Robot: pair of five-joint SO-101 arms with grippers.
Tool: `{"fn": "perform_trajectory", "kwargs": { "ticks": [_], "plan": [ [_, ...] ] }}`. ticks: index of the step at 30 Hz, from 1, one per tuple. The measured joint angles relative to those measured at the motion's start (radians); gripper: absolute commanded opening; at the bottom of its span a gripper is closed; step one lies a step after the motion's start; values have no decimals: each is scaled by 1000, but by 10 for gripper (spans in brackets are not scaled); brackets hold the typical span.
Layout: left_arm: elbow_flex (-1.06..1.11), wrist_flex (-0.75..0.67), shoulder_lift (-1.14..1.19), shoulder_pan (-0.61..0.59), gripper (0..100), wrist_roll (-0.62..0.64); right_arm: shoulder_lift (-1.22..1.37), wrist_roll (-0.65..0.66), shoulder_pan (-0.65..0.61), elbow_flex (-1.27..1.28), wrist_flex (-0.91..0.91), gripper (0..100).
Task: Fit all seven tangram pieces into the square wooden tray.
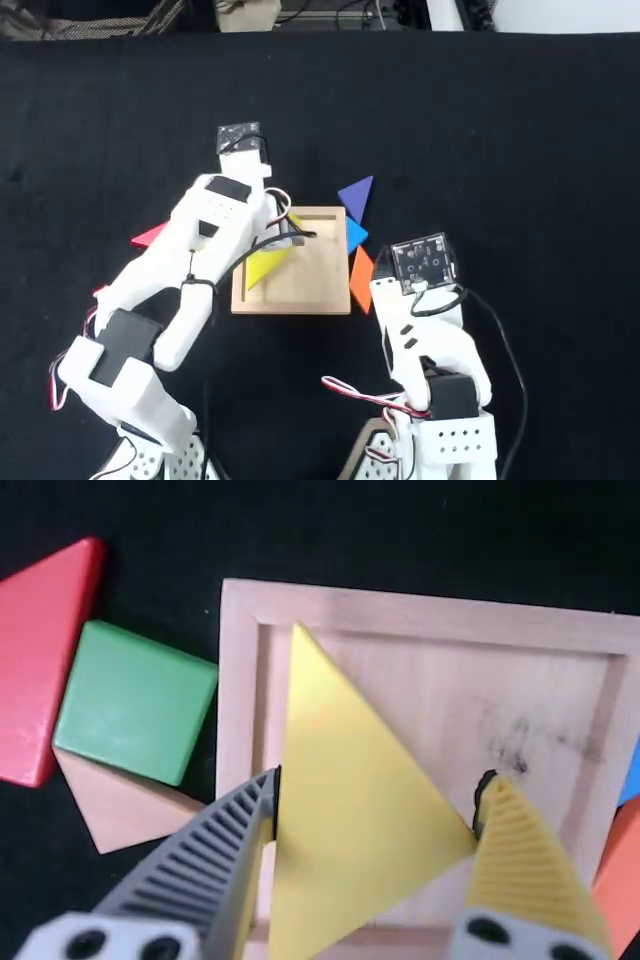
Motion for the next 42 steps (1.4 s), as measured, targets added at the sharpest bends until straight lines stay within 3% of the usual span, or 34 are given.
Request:
{"fn": "perform_trajectory", "kwargs": {
  "ticks": [6, 18, 29, 34, 37, 42],
  "plan": [
    [0, -2, 66, -3, 423, 26, 0, 0, 0, 0, 0, 262],
    [-41, 5, 92, -21, 414, 66, 0, 0, 0, 0, 0, 262],
    [-295, 244, 92, -25, 413, 46, 0, 0, 0, 0, 0, 262],
    [-319, 213, 114, 81, 412, 3, 0, 0, 0, 0, 0, 262],
    [-310, 149, 163, 147, 330, -3, 0, 0, 0, 0, 0, 262],
    [-308, 75, 287, 157, 157, 2, 0, 0, 0, 0, 0, 262]
  ]
}}
